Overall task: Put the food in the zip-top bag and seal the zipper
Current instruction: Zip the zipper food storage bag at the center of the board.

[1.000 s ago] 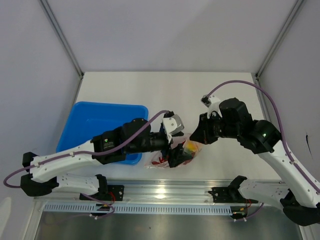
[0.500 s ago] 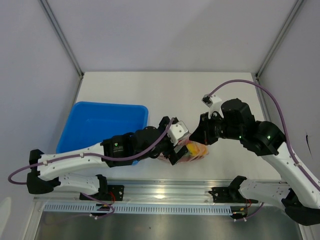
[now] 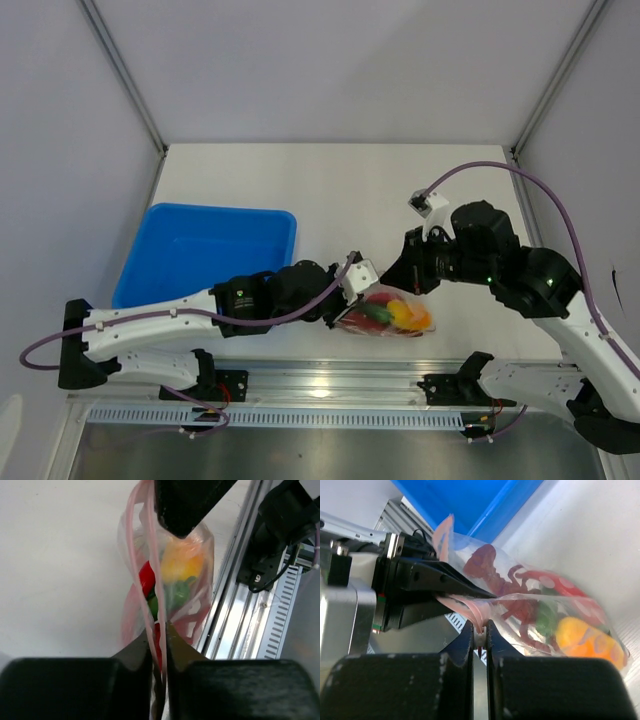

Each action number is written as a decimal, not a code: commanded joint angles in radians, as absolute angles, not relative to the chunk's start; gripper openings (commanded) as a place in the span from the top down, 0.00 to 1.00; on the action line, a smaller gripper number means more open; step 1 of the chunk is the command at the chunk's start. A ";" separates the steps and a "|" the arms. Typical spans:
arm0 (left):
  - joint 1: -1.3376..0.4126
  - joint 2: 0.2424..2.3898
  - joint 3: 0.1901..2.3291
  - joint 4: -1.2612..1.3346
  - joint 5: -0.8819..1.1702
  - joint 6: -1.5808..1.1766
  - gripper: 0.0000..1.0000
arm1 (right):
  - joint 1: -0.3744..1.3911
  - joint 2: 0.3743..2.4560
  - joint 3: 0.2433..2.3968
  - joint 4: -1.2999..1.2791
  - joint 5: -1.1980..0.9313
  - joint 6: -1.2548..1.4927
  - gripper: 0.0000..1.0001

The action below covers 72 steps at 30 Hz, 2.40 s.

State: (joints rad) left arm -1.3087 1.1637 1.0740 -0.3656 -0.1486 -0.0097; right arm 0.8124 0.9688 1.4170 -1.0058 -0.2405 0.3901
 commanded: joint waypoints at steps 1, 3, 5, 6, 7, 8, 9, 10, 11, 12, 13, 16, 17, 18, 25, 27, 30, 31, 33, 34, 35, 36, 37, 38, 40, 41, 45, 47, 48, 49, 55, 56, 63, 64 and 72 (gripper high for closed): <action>-1.261 1.102 1.043 -0.380 -0.043 -0.043 0.90 | 0.819 0.950 1.467 -0.966 -0.244 0.382 1.00; -1.236 1.057 1.022 -0.374 0.029 -0.070 0.93 | 0.819 0.951 1.463 -0.969 -0.250 0.368 1.00; -1.204 1.028 1.003 -0.368 0.078 -0.096 0.99 | 0.818 0.957 1.459 -0.977 -0.258 0.353 1.00; -1.195 1.010 1.003 -0.371 0.093 -0.103 0.99 | 0.819 0.960 1.459 -0.976 -0.261 0.350 0.98; -1.178 1.003 1.000 -0.376 0.109 -0.109 0.99 | 0.818 0.960 1.457 -0.976 -0.265 0.345 0.94; -1.171 1.000 1.003 -0.389 0.132 -0.121 1.00 | 0.818 0.962 1.453 -0.970 -0.287 0.336 0.76; -1.163 0.997 1.008 -0.400 0.144 -0.129 0.99 | 0.818 0.963 1.450 -0.966 -0.296 0.333 0.65; -1.145 0.999 1.009 -0.411 0.155 -0.138 0.99 | 0.819 0.960 1.447 -0.960 -0.304 0.330 0.57; -1.134 1.000 1.012 -0.422 0.167 -0.164 1.00 | 0.818 0.951 1.440 -0.957 -0.313 0.327 0.50; -1.125 1.003 1.019 -0.436 0.201 -0.175 1.00 | 0.818 0.942 1.424 -0.944 -0.310 0.324 0.33; -1.108 1.002 1.017 -0.439 0.219 -0.187 0.99 | 0.818 0.933 1.413 -0.937 -0.304 0.325 0.30; -1.094 0.994 1.003 -0.414 0.284 -0.230 0.99 | 0.818 0.881 1.344 -0.893 -0.247 0.342 0.13; -1.095 0.991 0.993 -0.401 0.297 -0.236 0.99 | 0.819 0.850 1.319 -0.852 -0.238 0.350 0.11; -1.095 0.989 0.988 -0.379 0.325 -0.241 0.99 | 0.818 0.833 1.272 -0.833 -0.236 0.360 0.10; -1.042 0.956 0.945 -0.296 0.512 -0.301 0.99 | 0.818 0.738 1.120 -0.680 -0.254 0.357 0.10; -1.020 0.953 0.956 -0.296 0.538 -0.311 0.99 | 0.818 0.727 1.092 -0.618 -0.311 0.357 0.14; -0.994 0.965 0.969 -0.298 0.586 -0.340 0.99 | 0.818 0.710 1.048 -0.560 -0.396 0.359 0.19; -0.988 0.969 0.977 -0.298 0.610 -0.360 0.99 | 0.818 0.694 1.023 -0.533 -0.420 0.360 0.21; -0.976 0.985 0.980 -0.293 0.630 -0.382 0.99 | 0.818 0.677 1.006 -0.509 -0.437 0.362 0.22; -0.973 0.988 0.980 -0.279 0.653 -0.400 0.99 | 0.818 0.666 0.994 -0.497 -0.433 0.364 0.23; -0.966 0.989 0.977 -0.267 0.664 -0.416 0.99 | 0.816 0.663 0.991 -0.500 -0.423 0.367 0.24; -0.965 0.991 0.974 -0.255 0.673 -0.423 0.99 | 0.816 0.667 0.986 -0.500 -0.422 0.368 0.25; -0.962 0.989 0.966 -0.244 0.678 -0.432 0.99 | 0.818 0.673 0.983 -0.492 -0.429 0.373 0.28; -0.960 0.988 0.962 -0.226 0.687 -0.440 0.99 | 0.818 0.679 0.970 -0.486 -0.446 0.376 0.30; -0.951 0.985 0.954 -0.213 0.695 -0.455 0.99 | 0.818 0.689 0.950 -0.463 -0.457 0.394 0.35; -0.948 0.983 0.954 -0.209 0.696 -0.459 0.99 | 0.818 0.693 0.937 -0.453 -0.456 0.400 0.42; -0.937 0.979 0.946 -0.206 0.699 -0.468 0.99 | 0.818 0.690 0.882 -0.400 -0.469 0.428 0.63; -0.934 0.976 0.939 -0.204 0.700 -0.471 0.99 | 0.818 0.686 0.874 -0.388 -0.474 0.439 0.63; -0.930 0.974 0.937 -0.204 0.699 -0.474 1.00 | 0.818 0.681 0.873 -0.388 -0.474 0.437 0.63; -0.928 0.973 0.934 -0.204 0.703 -0.476 1.00 | 0.819 0.680 0.868 -0.391 -0.465 0.439 0.63; -0.925 0.974 0.928 -0.193 0.724 -0.466 0.99 | 0.818 0.657 0.853 -0.376 -0.449 0.449 1.00; -0.925 0.974 0.928 -0.193 0.730 -0.462 1.00 | 0.819 0.658 0.853 -0.373 -0.452 0.452 1.00; -0.923 0.927 0.952 -0.204 0.650 -0.368 0.10 | 0.819 0.689 0.888 -0.399 -0.583 0.420 1.00; -0.923 0.928 0.969 -0.196 0.653 -0.361 0.08 | 0.818 0.693 0.891 -0.399 -0.603 0.416 1.00; -0.922 1.095 1.129 -0.180 0.751 -0.396 0.06 | 0.818 0.722 0.946 -0.442 -0.702 0.380 1.00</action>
